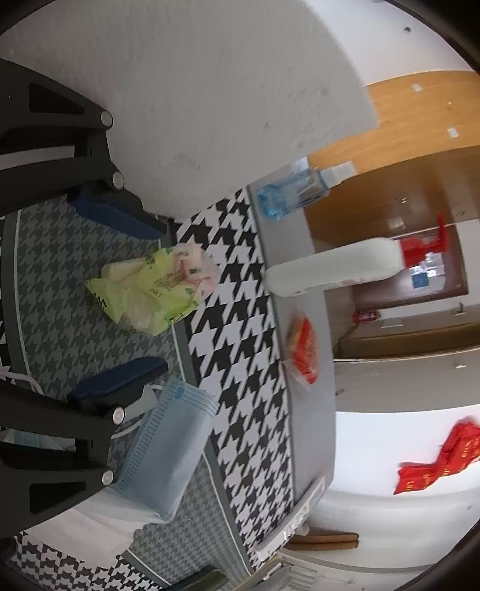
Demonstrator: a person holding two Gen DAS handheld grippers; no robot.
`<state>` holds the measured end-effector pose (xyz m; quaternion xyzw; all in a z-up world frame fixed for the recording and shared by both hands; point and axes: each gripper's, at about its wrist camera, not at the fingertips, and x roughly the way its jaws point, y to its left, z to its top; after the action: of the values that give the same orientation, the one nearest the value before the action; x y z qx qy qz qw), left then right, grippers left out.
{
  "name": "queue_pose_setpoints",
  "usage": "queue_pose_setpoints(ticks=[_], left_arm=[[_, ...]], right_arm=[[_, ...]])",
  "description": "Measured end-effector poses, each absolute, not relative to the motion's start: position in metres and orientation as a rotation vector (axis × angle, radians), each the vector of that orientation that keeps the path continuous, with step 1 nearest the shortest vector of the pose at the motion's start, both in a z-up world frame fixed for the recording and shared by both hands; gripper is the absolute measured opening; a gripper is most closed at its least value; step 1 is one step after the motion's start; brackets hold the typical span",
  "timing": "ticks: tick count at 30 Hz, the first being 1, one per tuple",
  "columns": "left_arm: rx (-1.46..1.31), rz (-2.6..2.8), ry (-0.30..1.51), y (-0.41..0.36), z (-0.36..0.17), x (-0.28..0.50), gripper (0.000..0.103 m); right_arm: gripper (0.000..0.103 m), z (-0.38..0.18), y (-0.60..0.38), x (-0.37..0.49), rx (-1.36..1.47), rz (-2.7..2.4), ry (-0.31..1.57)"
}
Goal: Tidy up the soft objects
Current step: 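Grasp the wrapped snack bag with the left tool while the right tool grasps the white tissues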
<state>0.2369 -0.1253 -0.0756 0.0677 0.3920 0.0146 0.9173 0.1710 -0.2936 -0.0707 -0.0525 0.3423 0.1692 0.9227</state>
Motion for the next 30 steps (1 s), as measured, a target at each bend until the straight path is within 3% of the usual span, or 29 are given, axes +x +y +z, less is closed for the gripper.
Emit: queue_pose_setpoints(ticks=[4,11,22,30], left_arm=[[0.117,0.026,0.854,-0.122,-0.083,0.244,0.05],[0.098,0.04,0.864,-0.112,-0.087,0.247,0.043],[0.082,0.016,0.869,-0.105,-0.091,0.252,0.026],[0.045,-0.024,0.844,-0.103,-0.088,0.246,0.022]], right_arm=[[0.102,-0.075,-0.289,0.177,-0.124,0.361,0.727],[0.099,-0.078,-0.284,0.178,-0.137,0.384,0.746],[0.074,-0.09,-0.278,0.184,-0.151,0.402,0.817],[0.053,-0.096,-0.278,0.186,-0.179,0.362,0.834]])
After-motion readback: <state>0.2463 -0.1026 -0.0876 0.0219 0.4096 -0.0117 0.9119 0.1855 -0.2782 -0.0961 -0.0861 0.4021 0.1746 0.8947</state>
